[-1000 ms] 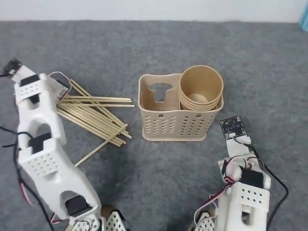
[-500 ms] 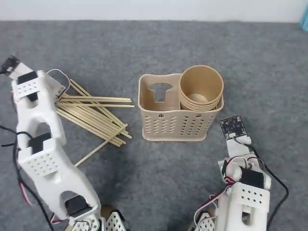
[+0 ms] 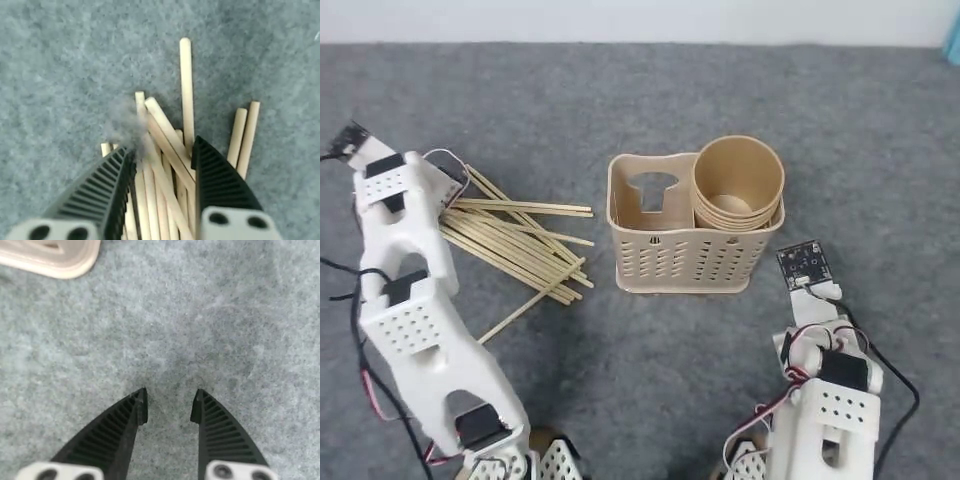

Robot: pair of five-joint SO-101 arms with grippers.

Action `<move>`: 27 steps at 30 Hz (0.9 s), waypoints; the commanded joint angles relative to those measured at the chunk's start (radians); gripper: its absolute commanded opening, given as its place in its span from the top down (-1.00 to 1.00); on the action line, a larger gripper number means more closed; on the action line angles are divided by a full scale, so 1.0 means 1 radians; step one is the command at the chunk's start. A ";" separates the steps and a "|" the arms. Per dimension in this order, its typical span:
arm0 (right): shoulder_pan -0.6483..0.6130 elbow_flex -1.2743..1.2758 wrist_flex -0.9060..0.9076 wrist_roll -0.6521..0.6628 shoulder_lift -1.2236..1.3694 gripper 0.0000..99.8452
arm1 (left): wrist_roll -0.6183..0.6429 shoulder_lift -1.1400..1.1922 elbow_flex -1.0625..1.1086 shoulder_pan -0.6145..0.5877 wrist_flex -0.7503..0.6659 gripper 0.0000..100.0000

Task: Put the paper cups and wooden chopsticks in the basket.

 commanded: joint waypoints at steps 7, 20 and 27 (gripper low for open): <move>-0.004 -0.009 -0.016 0.014 -0.019 0.68 | -0.008 -0.005 -0.157 0.002 0.169 0.95; -0.001 -0.009 -0.016 0.014 -0.019 0.68 | -0.064 -0.012 -0.228 -0.002 0.273 0.97; -0.002 -0.009 -0.015 0.014 -0.019 0.68 | -0.066 -0.002 -0.277 0.000 0.284 0.91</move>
